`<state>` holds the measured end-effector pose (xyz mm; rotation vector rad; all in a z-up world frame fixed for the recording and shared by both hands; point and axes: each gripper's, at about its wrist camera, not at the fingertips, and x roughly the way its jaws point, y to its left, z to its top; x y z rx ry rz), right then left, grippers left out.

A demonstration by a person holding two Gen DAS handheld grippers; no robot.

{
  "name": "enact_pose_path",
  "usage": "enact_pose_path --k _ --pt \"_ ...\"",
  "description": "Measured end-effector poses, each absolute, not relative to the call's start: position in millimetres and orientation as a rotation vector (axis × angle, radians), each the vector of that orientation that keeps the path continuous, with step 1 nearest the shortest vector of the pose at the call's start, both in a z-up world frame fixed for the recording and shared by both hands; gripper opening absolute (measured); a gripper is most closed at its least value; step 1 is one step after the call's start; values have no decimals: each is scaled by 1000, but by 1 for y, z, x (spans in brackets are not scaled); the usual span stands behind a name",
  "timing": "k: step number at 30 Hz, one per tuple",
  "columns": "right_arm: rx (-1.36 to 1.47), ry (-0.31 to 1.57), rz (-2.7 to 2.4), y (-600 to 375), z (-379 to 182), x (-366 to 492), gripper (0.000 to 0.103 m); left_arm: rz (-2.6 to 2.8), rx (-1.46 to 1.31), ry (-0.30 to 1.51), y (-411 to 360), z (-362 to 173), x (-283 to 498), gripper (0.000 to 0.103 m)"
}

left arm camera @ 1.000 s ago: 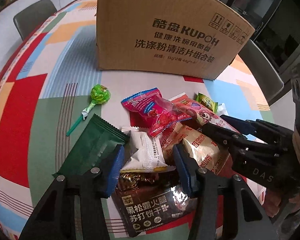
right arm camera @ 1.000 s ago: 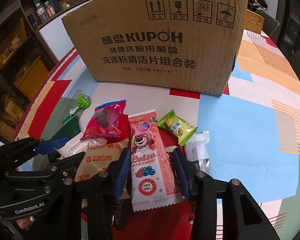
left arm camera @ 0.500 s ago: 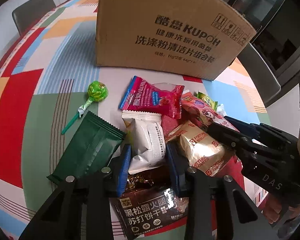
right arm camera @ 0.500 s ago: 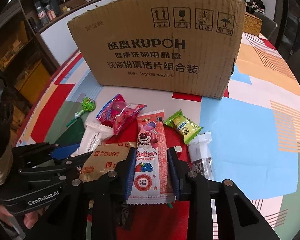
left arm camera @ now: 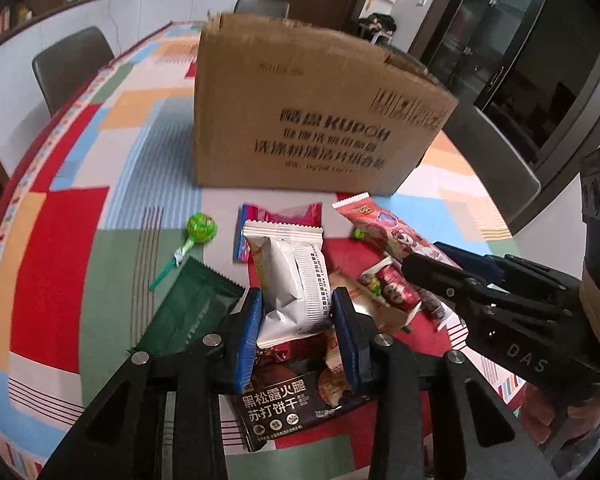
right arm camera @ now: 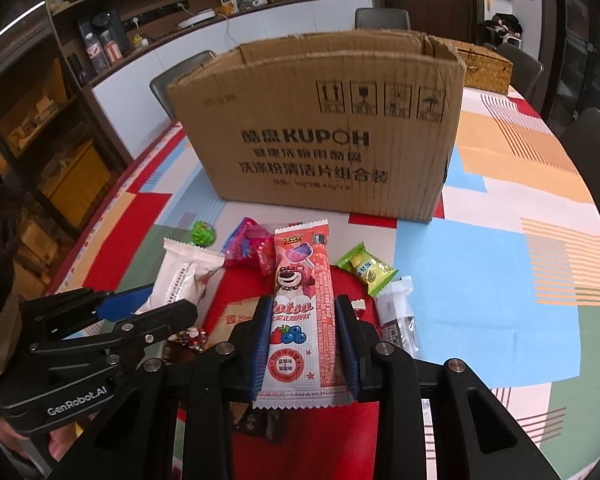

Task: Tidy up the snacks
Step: 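Lift both snacks over the cardboard box and open both tools to drop them in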

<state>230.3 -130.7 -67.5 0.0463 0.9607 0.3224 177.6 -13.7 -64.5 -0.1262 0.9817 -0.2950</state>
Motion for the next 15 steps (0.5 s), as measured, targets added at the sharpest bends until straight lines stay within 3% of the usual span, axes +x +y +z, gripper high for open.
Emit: enact_pose_path --k 15 --pt "28 756 309 -134 -6 224 32 -310 -65 778 -19 -2 185 35"
